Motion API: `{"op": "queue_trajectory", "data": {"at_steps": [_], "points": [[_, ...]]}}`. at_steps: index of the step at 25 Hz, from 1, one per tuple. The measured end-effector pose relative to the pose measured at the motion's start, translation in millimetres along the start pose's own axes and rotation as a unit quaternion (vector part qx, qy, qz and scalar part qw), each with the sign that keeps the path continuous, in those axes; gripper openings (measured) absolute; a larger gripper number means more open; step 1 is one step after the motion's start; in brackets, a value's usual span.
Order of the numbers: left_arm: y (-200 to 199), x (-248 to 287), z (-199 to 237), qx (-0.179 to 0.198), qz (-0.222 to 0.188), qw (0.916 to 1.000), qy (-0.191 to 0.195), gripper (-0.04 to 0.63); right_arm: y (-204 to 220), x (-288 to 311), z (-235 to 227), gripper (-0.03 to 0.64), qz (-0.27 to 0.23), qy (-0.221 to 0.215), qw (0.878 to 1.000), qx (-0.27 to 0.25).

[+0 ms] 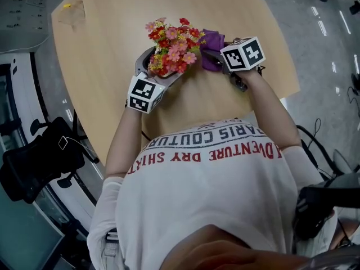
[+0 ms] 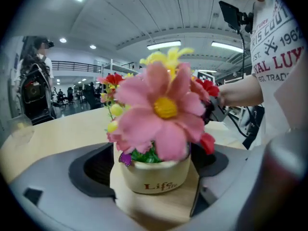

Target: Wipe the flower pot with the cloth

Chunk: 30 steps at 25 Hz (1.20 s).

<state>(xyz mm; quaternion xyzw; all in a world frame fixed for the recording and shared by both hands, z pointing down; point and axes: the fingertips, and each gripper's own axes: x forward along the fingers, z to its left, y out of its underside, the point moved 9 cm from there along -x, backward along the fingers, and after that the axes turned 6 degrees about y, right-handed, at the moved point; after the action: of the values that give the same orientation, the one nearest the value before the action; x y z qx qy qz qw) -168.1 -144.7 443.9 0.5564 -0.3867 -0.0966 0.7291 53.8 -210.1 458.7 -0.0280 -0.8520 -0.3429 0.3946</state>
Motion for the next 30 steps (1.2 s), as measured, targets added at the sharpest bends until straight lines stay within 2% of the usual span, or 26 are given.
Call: {"op": "queue_trajectory", "data": {"at_steps": [4,7,14,16,19,20,23,26,30], "points": [[-0.2,-5.8,-15.1,-0.038,-0.05,0.996,-0.063,0.521,10.3,-23.9,7.3,0.046,-0.04,0.013,0.999,0.016],[10.1,-1.0,-32.4,-0.058,-0.045,0.9911,-0.111,0.542,24.9,-39.7,17.4,0.044,-0.062,0.016,0.998,0.027],[17.2,18.5,-45.6,-0.094,-0.029,0.9704,-0.22,0.552,61.1,-69.7,33.5,0.044,-0.084,0.023,0.996,0.03],[17.7,19.5,-44.9,-0.097,-0.024,0.9657,-0.239,0.552,66.3,-73.9,34.4,0.044,-0.088,0.025,0.995,0.036],[16.6,22.1,-46.5,-0.098,-0.024,0.9656,-0.239,0.536,71.4,-74.6,35.0,0.044,-0.094,0.018,0.995,0.041],[17.3,23.4,-46.8,-0.098,-0.022,0.9659,-0.238,0.49,72.0,-73.5,34.4,0.044,-0.095,0.015,0.995,0.041],[24.0,27.2,-46.0,-0.093,-0.019,0.9697,-0.225,0.486,73.5,-67.3,30.5,0.044,-0.094,0.004,0.995,0.038],[22.7,19.5,-43.9,-0.072,-0.02,0.9791,-0.189,0.485,68.4,-65.3,35.5,0.044,-0.086,-0.014,0.995,0.038],[20.8,3.6,-42.3,-0.038,-0.014,0.9924,-0.116,0.485,56.1,-62.2,46.9,0.044,-0.075,-0.046,0.995,0.042]]}}
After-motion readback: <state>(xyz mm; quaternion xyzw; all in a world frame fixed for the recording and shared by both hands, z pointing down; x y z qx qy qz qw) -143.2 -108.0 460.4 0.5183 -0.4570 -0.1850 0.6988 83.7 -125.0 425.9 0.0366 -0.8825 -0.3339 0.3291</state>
